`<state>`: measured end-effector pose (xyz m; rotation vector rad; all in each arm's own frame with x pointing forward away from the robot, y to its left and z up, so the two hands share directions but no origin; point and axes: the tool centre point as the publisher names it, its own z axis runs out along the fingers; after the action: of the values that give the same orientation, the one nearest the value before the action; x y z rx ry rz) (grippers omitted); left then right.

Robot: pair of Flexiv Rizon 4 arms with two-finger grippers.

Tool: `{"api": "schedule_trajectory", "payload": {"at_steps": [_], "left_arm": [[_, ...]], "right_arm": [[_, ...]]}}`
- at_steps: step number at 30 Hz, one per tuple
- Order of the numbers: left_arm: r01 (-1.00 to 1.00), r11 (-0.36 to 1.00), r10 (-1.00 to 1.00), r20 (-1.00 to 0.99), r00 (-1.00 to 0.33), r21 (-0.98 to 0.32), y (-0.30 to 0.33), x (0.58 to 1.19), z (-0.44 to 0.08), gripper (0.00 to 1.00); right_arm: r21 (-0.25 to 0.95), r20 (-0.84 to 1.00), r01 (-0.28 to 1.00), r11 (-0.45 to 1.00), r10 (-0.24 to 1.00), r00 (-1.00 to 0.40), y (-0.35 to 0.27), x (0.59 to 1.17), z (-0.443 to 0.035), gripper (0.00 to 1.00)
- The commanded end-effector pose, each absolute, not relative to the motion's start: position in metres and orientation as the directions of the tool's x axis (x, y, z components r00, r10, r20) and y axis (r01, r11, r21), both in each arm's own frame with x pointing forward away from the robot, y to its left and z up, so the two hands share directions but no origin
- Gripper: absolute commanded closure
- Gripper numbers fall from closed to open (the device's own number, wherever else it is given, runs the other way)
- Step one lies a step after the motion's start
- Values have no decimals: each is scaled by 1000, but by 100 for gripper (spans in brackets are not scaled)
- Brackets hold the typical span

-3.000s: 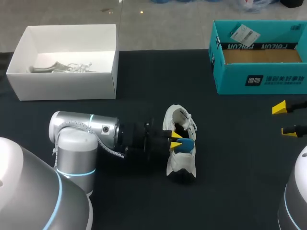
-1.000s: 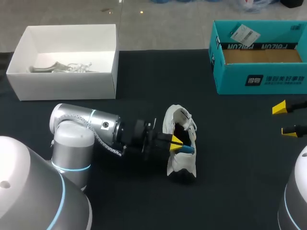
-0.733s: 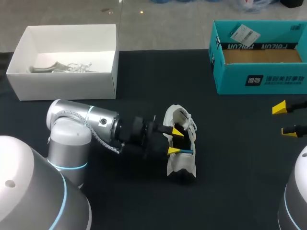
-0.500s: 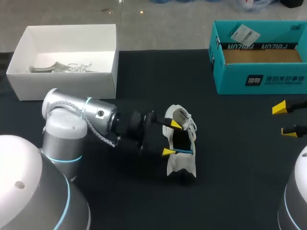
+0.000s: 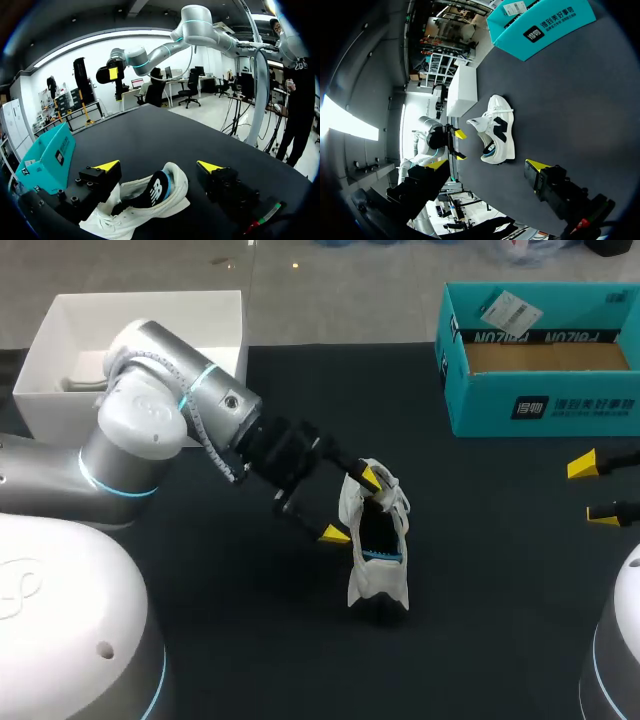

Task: Take the shoe out of the shoebox, open the shoe tongue, remove and reinsert the insole, then place the shoe into the shoebox

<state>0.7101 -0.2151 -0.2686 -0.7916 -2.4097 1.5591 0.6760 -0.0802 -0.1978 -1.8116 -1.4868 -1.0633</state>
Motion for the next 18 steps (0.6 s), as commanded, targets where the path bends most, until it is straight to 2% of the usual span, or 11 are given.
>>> {"api": "schedule_trajectory", "payload": {"at_steps": [1, 8, 9, 12, 14, 15, 17, 18], "left_arm": [[344, 317, 523, -140, -841, -884, -208, 711, -262, 0], [344, 317, 523, -140, -841, -884, -208, 711, -262, 0], [393, 337, 542, -165, -824, -855, -209, 711, -265, 0], [602, 381, 647, -263, -716, -702, -211, 705, -261, 0], [763, 412, 728, -324, -605, -499, -214, 699, -256, 0], [807, 346, 765, -355, -538, -478, -215, 696, -255, 0], [889, 301, 823, -377, -425, -345, -213, 691, -250, 0], [926, 241, 853, -391, -345, -290, -213, 688, -251, 31]], "right_arm": [[62, 845, 971, -230, 529, 72, -80, 675, -198, 0], [62, 845, 971, -230, 529, 72, -80, 675, -198, 0], [62, 845, 971, -230, 529, 72, -80, 675, -198, 0], [62, 845, 971, -230, 529, 72, -80, 675, -198, 0], [62, 845, 971, -230, 529, 72, -80, 675, -198, 0], [62, 845, 971, -230, 529, 72, -80, 675, -198, 0], [62, 845, 971, -230, 529, 72, -80, 675, -198, 0], [62, 845, 971, -230, 529, 72, -80, 675, -198, 0]]}}
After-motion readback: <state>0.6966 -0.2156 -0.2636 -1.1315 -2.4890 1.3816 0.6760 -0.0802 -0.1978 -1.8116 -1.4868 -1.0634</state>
